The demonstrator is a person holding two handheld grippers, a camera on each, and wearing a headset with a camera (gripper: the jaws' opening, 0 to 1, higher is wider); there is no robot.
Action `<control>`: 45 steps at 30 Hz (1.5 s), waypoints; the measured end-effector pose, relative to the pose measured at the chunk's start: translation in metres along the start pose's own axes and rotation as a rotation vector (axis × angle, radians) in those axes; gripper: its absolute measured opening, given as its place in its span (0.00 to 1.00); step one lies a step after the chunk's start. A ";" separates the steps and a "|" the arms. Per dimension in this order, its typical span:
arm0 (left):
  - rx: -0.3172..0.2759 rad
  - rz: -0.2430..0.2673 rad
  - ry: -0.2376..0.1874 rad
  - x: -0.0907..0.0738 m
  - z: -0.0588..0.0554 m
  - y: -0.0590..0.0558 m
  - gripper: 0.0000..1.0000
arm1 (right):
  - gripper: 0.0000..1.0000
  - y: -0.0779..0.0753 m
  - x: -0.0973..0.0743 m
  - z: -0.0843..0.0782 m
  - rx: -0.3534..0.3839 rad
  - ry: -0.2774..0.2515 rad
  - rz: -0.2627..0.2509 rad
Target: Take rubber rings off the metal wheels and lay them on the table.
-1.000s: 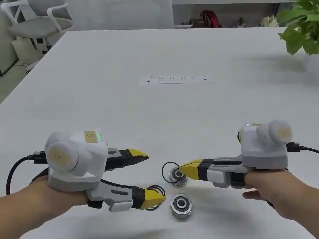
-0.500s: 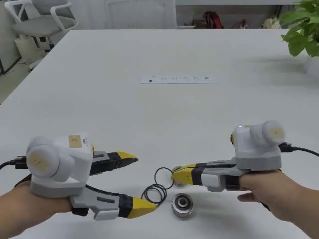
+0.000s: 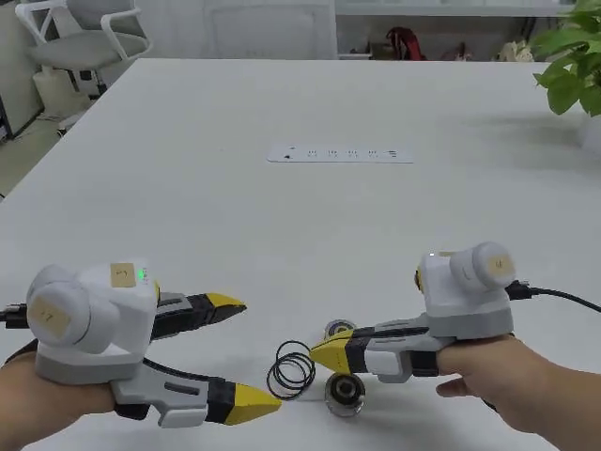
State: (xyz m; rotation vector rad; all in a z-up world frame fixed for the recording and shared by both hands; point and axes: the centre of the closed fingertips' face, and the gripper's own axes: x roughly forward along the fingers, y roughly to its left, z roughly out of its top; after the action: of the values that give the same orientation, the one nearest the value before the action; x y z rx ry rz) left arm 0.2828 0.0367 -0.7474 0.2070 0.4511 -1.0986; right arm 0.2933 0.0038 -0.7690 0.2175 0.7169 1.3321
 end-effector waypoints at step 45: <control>-0.028 0.025 0.021 -0.007 -0.011 0.003 0.70 | 0.10 -0.005 0.019 -0.024 -0.137 0.131 -0.083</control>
State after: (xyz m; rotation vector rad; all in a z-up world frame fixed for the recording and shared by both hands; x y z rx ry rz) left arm 0.2796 0.0479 -0.7540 0.1996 0.4811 -1.0661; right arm 0.2845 0.0146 -0.7972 -0.0096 0.7330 1.3188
